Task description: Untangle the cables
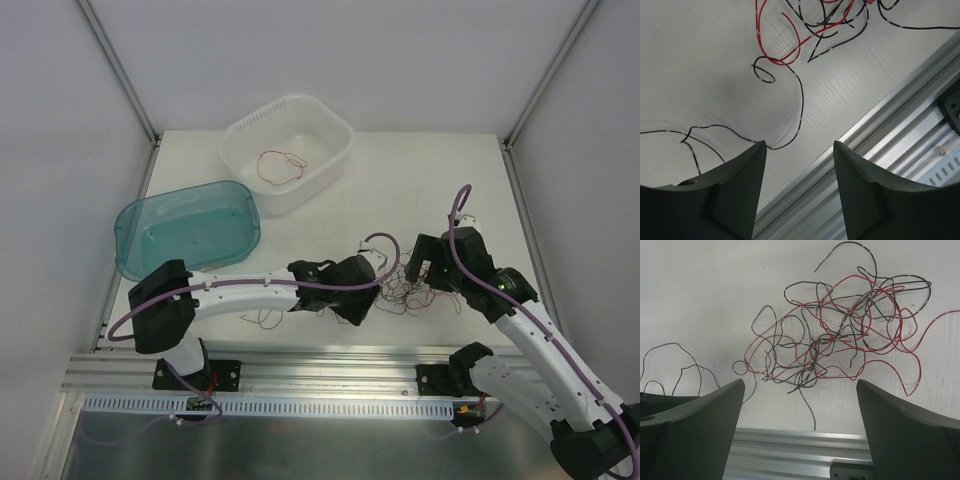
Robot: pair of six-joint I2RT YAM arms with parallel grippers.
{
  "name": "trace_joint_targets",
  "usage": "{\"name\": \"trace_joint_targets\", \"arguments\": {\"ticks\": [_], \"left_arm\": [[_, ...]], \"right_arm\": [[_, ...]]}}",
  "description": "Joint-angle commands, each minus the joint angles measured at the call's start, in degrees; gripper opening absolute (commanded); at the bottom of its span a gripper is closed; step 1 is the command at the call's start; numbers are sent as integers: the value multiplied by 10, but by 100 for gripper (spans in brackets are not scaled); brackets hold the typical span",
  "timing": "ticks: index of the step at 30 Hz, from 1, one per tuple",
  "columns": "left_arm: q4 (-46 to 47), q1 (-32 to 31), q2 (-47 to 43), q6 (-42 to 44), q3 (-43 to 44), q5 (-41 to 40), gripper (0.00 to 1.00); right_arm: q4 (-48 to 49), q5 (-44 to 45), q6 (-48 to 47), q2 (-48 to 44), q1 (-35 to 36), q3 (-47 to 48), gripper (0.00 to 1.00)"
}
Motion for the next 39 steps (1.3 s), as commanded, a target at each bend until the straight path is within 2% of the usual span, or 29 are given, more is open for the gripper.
{"name": "trace_joint_targets", "arguments": {"ticks": [1,9,11,15,17,22,23,24,26,31,39], "left_arm": [[37,-11,37,11,36,-41,56],[56,-14,126,38,61,-8,43],[55,-14,135,34,61,-4,36],[55,-14,154,29,61,0,32],[55,-14,157,29,61,-1,27],[55,-14,171,27,68,16,24],[56,-14,174,27,69,16,20],[55,-14,177,27,70,16,12],[56,-14,175,26,68,11,1],[55,-14,145,23,59,8,0],[68,-14,68,28,28,76,0]], "right_arm": [[-14,26,14,-17,2,-6,99],[-17,28,21,-40,2,-22,100],[-17,28,21,-42,3,-23,100],[-10,20,23,-39,3,-28,99],[-2,10,28,-34,3,-33,100],[23,-14,43,-22,2,-50,100],[33,-21,45,-18,2,-55,99],[39,-25,53,-15,3,-59,100],[59,-43,62,-6,3,-73,100],[109,-65,104,18,3,-110,99],[207,-69,163,86,7,-149,95]]}}
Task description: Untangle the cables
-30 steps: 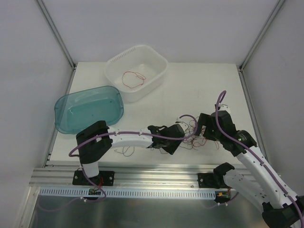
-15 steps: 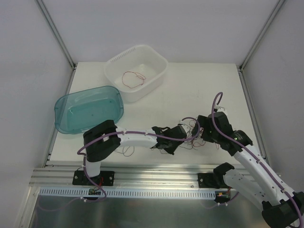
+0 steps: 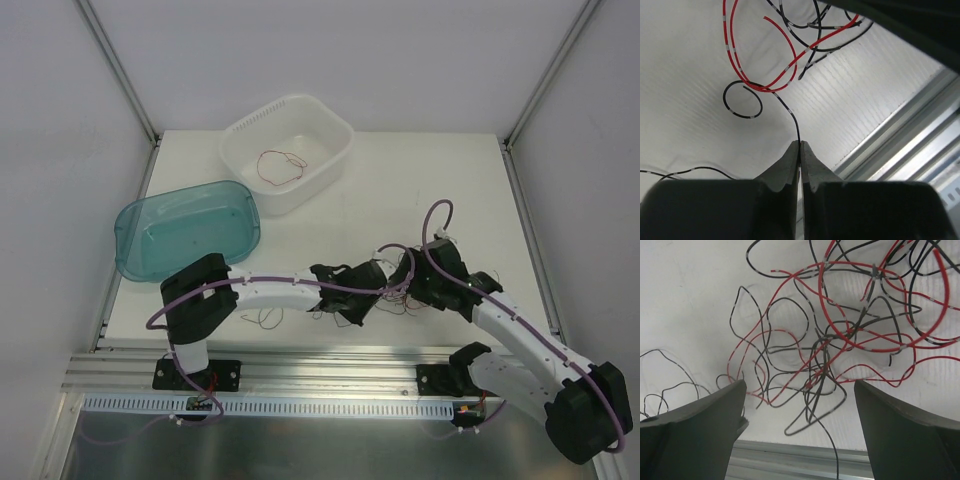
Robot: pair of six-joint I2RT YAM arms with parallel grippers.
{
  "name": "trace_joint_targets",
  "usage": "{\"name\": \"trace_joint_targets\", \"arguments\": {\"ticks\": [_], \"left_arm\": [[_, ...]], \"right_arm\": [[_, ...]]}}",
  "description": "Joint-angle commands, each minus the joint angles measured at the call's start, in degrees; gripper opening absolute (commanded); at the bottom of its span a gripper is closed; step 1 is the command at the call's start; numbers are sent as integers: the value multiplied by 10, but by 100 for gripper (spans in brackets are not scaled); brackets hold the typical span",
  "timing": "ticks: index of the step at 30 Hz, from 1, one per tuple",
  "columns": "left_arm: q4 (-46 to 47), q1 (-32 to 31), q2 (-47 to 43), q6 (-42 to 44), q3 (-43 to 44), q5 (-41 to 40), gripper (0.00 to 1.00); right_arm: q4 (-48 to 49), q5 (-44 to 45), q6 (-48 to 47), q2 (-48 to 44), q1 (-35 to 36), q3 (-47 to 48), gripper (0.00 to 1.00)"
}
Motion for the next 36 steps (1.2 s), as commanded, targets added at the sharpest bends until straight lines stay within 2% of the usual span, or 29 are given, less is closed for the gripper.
{"name": "trace_joint_targets", "arguments": {"ticks": [1,4,6,7,10,11,13,14,19,24,27,28,32,36], "left_arm": [[23,-5,-71,12,-11,54,0],[30,-5,-109,21,-22,84,0],[33,-5,-136,31,-28,118,0],[36,-5,-146,35,-31,133,0],[37,-4,-183,55,-42,192,0],[37,-3,-200,59,-46,209,0],[37,1,-218,68,-61,241,0],[37,4,-233,70,-73,276,0],[37,13,-290,90,-108,340,0],[60,46,-393,85,-138,304,0],[95,104,-461,62,-168,294,0],[118,135,-478,56,-178,270,0],[118,189,-532,45,-217,159,0],[119,202,-522,12,-245,72,0]], "right_arm": [[77,-6,47,40,5,-7,93],[103,0,59,72,7,-12,85],[106,10,63,86,6,-14,71],[106,20,63,97,6,-11,59],[93,42,59,110,6,-3,37],[87,47,56,114,5,4,23],[71,60,45,116,0,16,5],[65,65,40,119,-5,29,1],[31,78,6,126,-55,67,1],[20,79,-8,151,-85,82,1],[25,79,-5,160,-86,72,1],[26,78,-5,160,-87,65,1],[28,73,-9,146,-87,51,1],[25,63,-27,135,-84,51,4]]}}
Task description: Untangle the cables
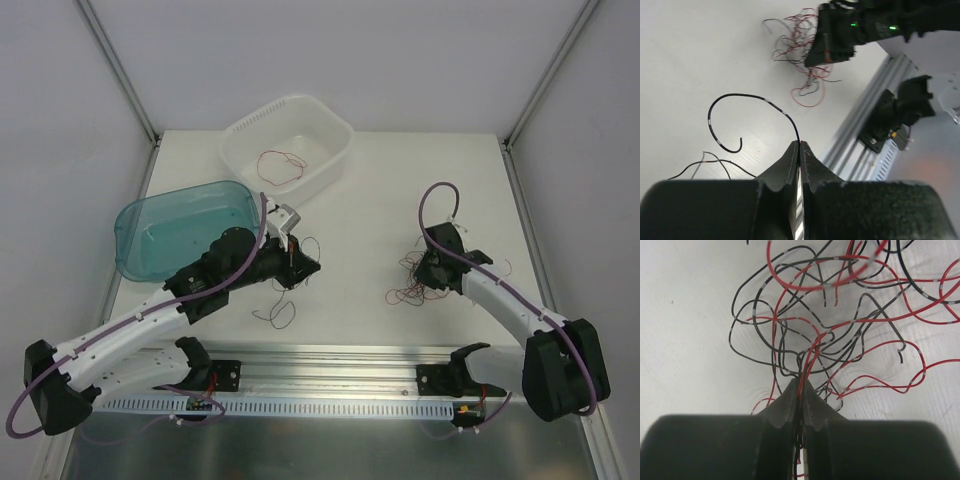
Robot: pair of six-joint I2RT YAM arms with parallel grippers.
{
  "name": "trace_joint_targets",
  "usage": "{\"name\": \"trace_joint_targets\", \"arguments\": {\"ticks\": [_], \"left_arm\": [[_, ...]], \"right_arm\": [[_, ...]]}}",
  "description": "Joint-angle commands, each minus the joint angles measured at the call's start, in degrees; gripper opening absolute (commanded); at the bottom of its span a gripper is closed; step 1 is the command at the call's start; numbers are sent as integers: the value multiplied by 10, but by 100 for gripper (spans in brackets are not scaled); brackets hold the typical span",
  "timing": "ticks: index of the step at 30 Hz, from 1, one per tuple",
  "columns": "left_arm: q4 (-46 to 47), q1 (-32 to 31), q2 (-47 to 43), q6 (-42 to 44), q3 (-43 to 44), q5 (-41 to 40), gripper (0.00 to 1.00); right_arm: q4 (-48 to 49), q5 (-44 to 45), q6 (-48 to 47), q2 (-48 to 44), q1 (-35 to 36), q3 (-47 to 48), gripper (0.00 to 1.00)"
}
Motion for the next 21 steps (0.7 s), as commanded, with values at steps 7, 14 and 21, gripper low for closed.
{"name": "trace_joint_targets", "arguments": {"ticks": [7,14,21], "left_arm": [[14,6,66,-94,-87,-249,0],[5,6,127,-176,-118,-327,4],[-47,6,155,-231,-103,-339,30]], "right_arm": [[-22,9,-42,-15,33,10,12],[-48,34,-61,-4,75,35,32],[-101,40,-86,-55,99,63,65]]}}
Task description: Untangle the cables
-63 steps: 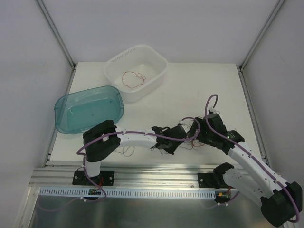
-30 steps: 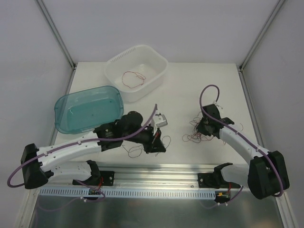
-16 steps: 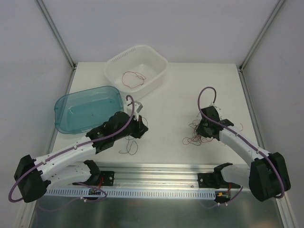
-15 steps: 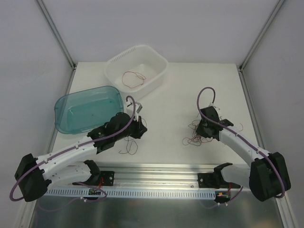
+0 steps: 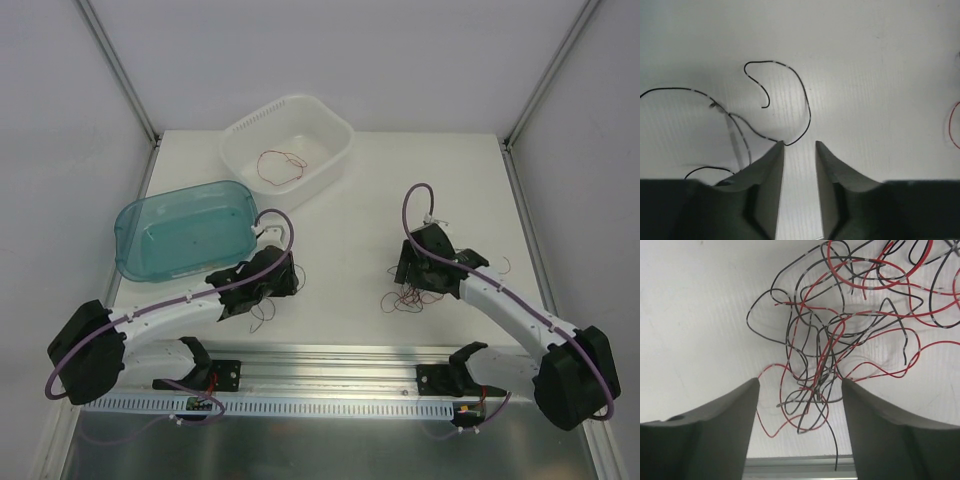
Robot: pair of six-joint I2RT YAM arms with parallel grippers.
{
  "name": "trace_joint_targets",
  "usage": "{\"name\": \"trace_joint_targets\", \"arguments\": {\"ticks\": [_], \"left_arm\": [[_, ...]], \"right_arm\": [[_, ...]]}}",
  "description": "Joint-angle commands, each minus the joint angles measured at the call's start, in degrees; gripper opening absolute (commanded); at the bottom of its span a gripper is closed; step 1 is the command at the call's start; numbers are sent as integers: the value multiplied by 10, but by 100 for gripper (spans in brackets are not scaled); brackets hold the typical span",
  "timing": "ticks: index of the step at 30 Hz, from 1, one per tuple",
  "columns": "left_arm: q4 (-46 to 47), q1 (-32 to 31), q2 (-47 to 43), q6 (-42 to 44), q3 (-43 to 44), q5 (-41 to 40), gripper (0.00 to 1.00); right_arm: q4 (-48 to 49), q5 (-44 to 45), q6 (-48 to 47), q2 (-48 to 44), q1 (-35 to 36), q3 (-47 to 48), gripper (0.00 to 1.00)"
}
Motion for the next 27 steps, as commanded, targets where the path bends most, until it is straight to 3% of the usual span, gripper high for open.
{"name": "trace_joint_targets", "arguments": {"ticks": [1,3,4,7,9,20,27], "left_arm": [[-40,4,3,-45,20,-27,41],[-90,4,-3,-51,49,-34,54],[-112,4,-8,-57,60,-39,71],[-189,4,-33,-94,85,-67,92],[-233,5,-40,-133,84,-89,99],[-288,39,-50,-304,20,-92,99],[-286,40,6,-352,32,-89,98]], "right_arm": [[-43,17,-22,-41,15,30,73],[-50,13,-27,-63,23,36,80],[-57,12,-30,-70,29,37,86],[-65,9,-34,-99,40,39,97],[-64,2,-35,-119,45,37,99],[-46,-33,-44,-186,72,10,100],[-16,-65,-47,-194,76,-10,99]]}}
